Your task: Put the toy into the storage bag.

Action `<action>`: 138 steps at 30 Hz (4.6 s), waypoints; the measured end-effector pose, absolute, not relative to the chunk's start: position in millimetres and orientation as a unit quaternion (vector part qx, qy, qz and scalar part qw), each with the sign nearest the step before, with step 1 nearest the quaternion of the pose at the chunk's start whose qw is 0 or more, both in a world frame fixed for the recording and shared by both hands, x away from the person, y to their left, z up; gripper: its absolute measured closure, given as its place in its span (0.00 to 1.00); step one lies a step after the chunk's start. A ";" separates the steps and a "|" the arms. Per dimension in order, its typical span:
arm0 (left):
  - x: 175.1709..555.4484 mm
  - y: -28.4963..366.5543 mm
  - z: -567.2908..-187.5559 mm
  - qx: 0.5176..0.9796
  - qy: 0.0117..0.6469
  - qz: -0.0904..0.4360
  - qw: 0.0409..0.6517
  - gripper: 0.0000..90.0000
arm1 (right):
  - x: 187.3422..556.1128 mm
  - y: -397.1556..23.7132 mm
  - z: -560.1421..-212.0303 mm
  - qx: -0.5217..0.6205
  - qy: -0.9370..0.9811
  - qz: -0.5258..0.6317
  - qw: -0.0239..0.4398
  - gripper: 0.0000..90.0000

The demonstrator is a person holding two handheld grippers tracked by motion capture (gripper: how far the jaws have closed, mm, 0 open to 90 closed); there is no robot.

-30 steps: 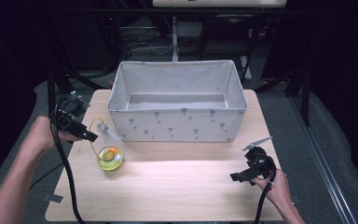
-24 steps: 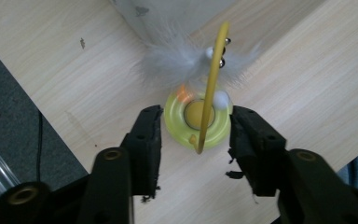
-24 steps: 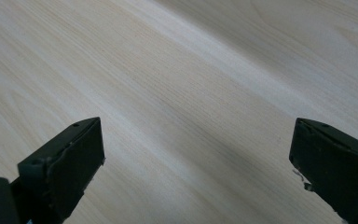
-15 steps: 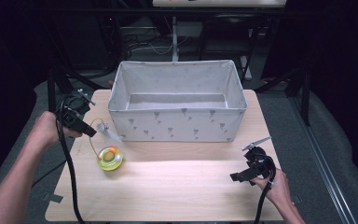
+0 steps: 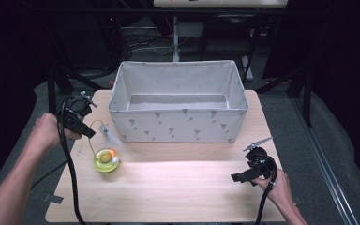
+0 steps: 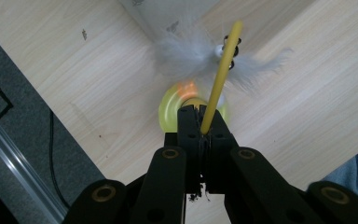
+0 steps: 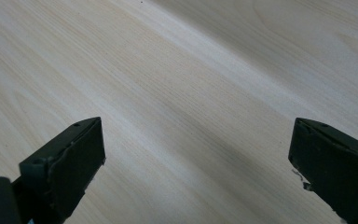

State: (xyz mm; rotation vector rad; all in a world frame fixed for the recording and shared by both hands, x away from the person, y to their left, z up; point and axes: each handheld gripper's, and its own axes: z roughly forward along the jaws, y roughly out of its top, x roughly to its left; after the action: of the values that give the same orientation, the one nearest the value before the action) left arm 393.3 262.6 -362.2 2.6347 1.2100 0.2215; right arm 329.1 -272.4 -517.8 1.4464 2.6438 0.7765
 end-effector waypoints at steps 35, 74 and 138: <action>383.0 262.5 -303.2 0.906 0.389 0.109 0.124 0.98 | 330.6 -270.3 -520.0 0.459 0.854 0.243 0.007 0.04; 373.4 245.7 -220.5 0.909 0.371 0.154 0.113 0.98 | 333.6 -270.2 -519.3 0.450 0.861 0.239 0.008 0.04; 401.5 213.5 -124.4 0.899 0.377 0.197 0.105 0.98 | 333.5 -270.7 -518.0 0.452 0.859 0.242 0.006 0.04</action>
State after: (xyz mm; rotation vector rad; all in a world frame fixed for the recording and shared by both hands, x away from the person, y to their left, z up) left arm 401.5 213.5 -124.4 2.6488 1.1108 0.5811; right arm 333.5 -270.7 -518.0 1.4149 2.6864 0.7565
